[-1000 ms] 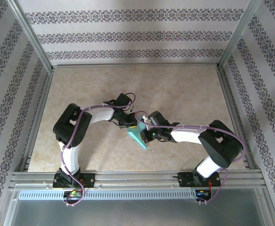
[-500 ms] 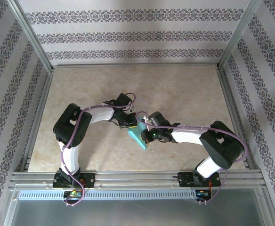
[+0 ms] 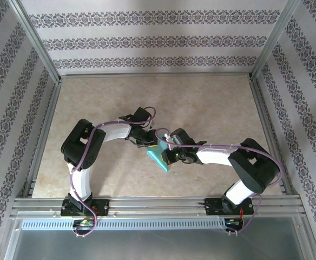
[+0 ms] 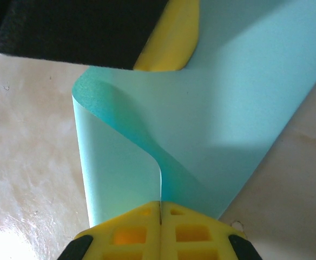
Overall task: Fold a paper plane with a square sheet of paper (fold left side to right side)
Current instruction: Third fold the triangle at the center of the table.
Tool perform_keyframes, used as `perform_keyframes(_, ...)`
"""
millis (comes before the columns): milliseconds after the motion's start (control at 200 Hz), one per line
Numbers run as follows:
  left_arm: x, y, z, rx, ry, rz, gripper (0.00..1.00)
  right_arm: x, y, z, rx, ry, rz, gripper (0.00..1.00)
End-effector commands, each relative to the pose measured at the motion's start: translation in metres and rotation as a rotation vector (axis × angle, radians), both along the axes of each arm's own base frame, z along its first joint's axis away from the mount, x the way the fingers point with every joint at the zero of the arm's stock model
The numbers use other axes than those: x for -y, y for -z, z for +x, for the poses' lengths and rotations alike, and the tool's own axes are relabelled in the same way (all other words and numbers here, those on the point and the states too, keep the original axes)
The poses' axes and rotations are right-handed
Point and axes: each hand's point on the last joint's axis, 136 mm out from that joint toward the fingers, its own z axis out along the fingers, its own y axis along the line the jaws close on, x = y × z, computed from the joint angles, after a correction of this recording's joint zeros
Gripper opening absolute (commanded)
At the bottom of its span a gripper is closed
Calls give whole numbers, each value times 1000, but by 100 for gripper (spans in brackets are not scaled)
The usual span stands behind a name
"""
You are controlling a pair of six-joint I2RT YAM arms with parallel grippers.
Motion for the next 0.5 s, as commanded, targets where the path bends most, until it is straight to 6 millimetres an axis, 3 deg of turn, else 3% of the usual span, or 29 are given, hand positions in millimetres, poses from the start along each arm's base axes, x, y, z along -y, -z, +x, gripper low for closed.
perform_keyframes(0,-13,23,-12,-52,3,84,0,1,1,5,10,-4,-17,0)
perform_keyframes(300,-10,14,-8,-28,8,68,3,6,15,-3,-25,-16,-50,0)
perform_keyframes(495,-1,-14,5,37,27,29,9,11,27,-11,-58,-23,-79,0)
